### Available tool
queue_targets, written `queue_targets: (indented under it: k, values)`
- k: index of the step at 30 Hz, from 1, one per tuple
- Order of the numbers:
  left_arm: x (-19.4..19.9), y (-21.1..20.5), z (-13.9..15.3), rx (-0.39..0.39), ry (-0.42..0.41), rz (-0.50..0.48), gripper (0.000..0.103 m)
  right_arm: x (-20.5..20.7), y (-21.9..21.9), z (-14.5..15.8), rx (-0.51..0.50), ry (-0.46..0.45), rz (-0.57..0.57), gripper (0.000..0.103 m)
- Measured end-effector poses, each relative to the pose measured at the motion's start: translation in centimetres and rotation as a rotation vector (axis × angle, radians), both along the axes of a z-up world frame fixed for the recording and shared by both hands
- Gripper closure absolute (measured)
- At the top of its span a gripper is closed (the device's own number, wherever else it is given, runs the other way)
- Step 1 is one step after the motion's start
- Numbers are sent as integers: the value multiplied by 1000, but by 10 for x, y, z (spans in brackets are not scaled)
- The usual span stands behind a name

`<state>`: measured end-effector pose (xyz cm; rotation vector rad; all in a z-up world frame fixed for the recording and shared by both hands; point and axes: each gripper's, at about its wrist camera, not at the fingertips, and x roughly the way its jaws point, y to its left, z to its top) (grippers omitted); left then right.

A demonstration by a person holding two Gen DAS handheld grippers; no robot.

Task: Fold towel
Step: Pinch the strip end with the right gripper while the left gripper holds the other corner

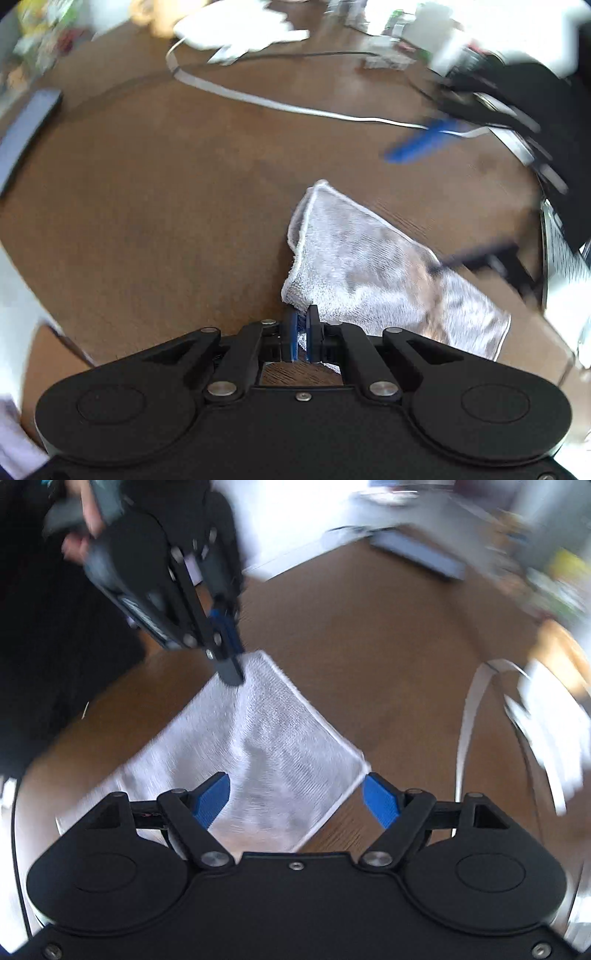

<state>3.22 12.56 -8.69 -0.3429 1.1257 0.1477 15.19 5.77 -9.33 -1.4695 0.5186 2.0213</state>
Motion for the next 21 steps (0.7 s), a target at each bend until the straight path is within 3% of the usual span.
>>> queue_targets:
  k: [4, 10, 13, 16, 20, 21]
  values:
    - [-2, -16, 6, 87, -45, -95, 99, -7, 44, -8, -86, 2, 286, 20]
    - [-5, -30, 12, 159, -94, -179, 99, -19, 87, -18, -212, 44, 602, 22]
    - [-5, -33, 14, 176, -108, -198, 99, -24, 96, -26, -266, 45, 677, 25]
    - [-10, -36, 19, 196, -122, -212, 99, -25, 97, -30, -295, 42, 716, 37]
    - [-15, -39, 24, 203, -141, -219, 99, -26, 98, -35, -335, 38, 768, 40]
    - [-15, -41, 25, 208, -149, -226, 99, -26, 98, -36, -344, 36, 781, 45]
